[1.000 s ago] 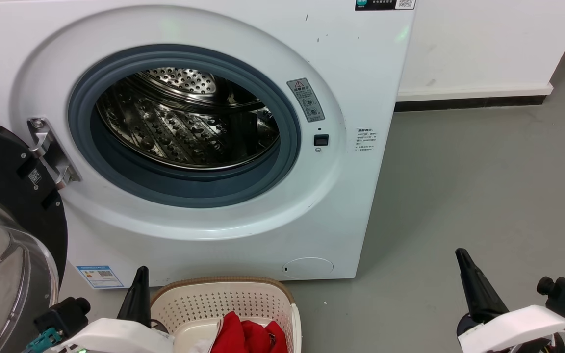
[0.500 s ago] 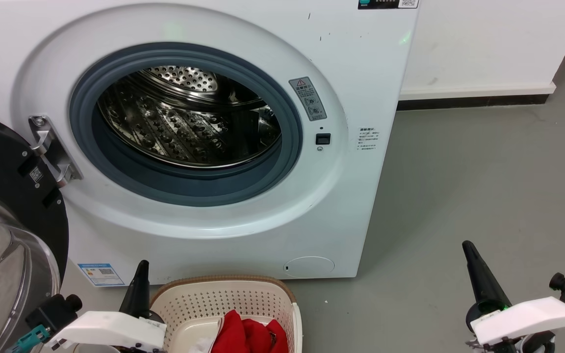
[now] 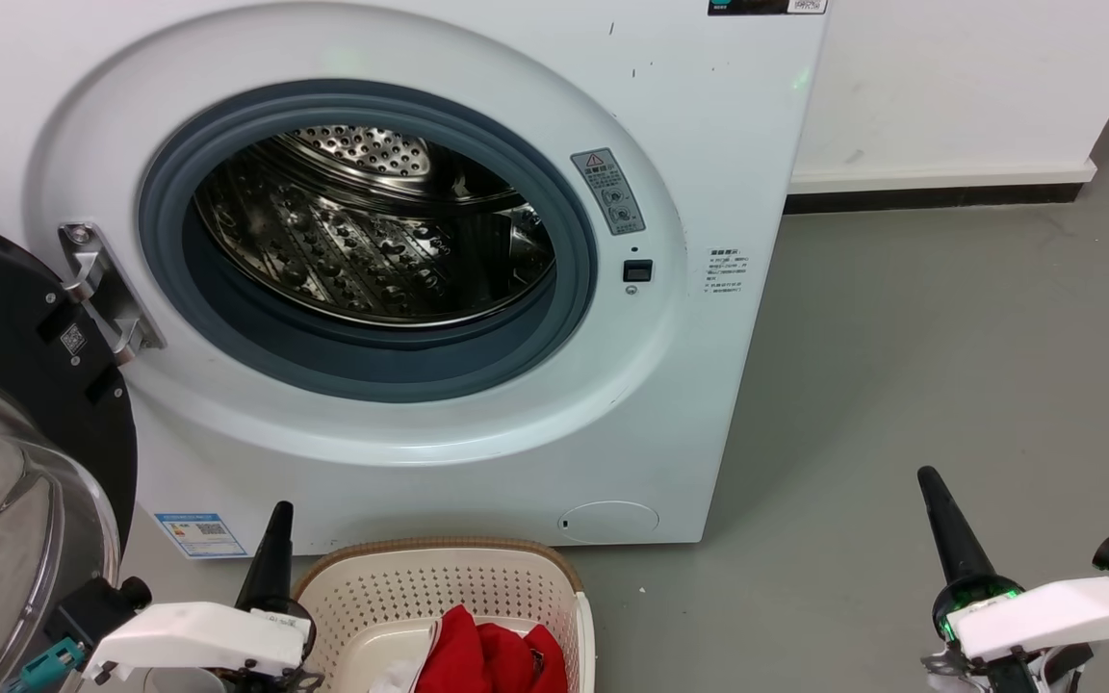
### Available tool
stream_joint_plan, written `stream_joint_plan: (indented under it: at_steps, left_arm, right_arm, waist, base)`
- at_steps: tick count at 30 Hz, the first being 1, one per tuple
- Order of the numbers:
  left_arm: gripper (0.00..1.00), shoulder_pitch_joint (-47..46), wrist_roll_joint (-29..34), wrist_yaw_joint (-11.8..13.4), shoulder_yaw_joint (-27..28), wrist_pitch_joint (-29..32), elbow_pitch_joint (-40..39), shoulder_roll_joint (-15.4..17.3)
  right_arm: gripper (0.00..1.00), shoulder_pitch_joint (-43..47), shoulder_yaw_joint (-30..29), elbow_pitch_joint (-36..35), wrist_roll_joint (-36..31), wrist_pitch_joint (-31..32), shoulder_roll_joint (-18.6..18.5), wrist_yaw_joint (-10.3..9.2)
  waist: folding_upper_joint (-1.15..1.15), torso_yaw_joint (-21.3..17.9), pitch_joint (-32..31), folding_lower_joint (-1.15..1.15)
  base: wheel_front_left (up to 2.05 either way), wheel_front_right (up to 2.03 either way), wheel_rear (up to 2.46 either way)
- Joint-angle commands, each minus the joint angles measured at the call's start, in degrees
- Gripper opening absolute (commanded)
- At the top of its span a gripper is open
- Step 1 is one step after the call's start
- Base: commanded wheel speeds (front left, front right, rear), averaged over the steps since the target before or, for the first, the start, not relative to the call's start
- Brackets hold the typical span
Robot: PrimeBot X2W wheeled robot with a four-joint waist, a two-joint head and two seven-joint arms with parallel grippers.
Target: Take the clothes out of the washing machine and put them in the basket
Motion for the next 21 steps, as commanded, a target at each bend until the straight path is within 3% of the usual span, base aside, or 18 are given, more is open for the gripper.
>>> stream_joint_plan:
  at_steps: [1,21]
  left_arm:
    - [0.0,-1.4,-1.2,-0.4,0.3,0.3,-0.2,-0.1]
    - [0.0,-3.4,-13.6,-2.5,2.0,2.5,2.0,-0.9]
  right_arm:
    - [0.0,-1.7,-0.3,-0.1,1.3,0.0,-0.3,0.0]
    - [0.0,-3.6,-1.9,2.6,14.4,1.4,-0.3,-0.01]
  waist:
    - [0.0,0.0,0.0,0.0]
    - [0.0,0.4,0.4,0.0]
  base:
    - [0.0,0.0,0.0]
    - [0.0,0.0,0.0]
